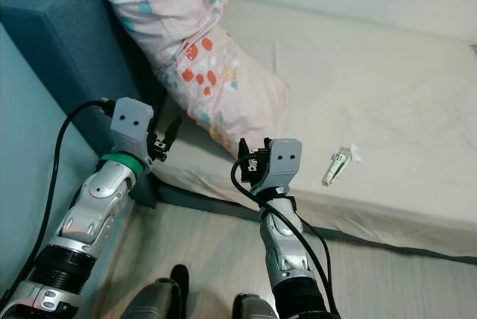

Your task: Clean up the room

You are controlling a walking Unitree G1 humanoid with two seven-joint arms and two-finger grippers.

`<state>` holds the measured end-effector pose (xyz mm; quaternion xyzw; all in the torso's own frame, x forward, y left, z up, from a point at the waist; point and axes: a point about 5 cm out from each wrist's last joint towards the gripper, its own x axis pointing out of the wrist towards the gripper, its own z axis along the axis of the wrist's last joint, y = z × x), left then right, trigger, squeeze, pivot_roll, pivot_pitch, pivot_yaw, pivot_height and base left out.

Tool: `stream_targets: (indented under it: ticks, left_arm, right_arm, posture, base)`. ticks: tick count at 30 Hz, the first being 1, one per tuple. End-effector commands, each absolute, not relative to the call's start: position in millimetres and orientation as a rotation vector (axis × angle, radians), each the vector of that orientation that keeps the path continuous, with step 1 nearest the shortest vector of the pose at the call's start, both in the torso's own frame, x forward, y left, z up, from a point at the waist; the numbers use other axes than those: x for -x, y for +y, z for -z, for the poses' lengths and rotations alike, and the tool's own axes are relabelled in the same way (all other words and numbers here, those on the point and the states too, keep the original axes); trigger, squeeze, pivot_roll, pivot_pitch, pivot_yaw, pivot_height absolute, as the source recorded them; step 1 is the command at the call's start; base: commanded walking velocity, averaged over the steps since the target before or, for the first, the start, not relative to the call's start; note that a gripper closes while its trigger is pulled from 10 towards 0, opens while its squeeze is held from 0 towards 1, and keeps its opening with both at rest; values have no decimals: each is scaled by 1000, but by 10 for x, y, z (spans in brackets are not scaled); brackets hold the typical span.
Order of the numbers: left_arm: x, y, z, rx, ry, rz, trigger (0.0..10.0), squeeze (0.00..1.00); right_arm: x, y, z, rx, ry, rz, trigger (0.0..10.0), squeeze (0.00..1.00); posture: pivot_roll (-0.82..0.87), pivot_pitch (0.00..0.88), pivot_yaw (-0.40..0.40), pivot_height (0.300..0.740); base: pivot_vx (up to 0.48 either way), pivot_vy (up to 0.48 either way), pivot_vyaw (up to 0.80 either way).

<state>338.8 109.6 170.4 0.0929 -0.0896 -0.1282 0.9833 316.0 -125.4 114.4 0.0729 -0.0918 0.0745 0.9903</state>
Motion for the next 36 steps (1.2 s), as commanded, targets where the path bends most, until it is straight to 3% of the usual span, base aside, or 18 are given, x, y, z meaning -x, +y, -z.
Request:
stream_targets:
  ticks: [1, 5, 11, 20, 26, 29, 36]
  left_arm:
    - [-3380, 1049, -1654, -189, -169, 277, 10000, 0]
    - [-3383, 1040, -1646, -191, -171, 282, 10000, 0]
    - [-3387, 1039, -1636, -191, -173, 282, 10000, 0]
    - [-3393, 1029, -1622, -184, -170, 284, 10000, 0]
    - [-3348, 997, -1583, -168, -151, 356, 10000, 0]
    - [-3206, 952, -1505, -144, -97, 490, 10000, 0]
    - [-2910, 920, -1434, -39, 5, 584, 10000, 0]
  right_arm:
    - [-3122, -1273, -1080, -155, -159, -146, 10000, 0]
    - [-3137, -1273, -1043, -110, -125, -151, 10000, 0]
    - [-3137, -1265, -1048, -98, -133, -157, 10000, 0]
    - [-3138, -1273, -1061, -120, -136, -168, 10000, 0]
    - [-3136, -1275, -1040, -114, -126, -170, 10000, 0]
    - [-3126, -1290, -1004, -108, -113, -167, 10000, 0]
    - [-3086, -1342, -941, -101, -94, -157, 10000, 0]
  posture:
    - [7, 201, 49, 740]
    - [5, 199, 50, 740]
    - [5, 196, 50, 740]
    - [2, 187, 46, 740]
    - [1, 182, 44, 740]
    - [-1, 181, 45, 740]
    - [-1, 186, 48, 740]
  base:
    - [480, 0, 0]
    - [480, 0, 0]
    - [480, 0, 740]
    - [434, 0, 0]
    - [42, 0, 0]
    - [0, 0, 0]
    - [0, 0, 0]
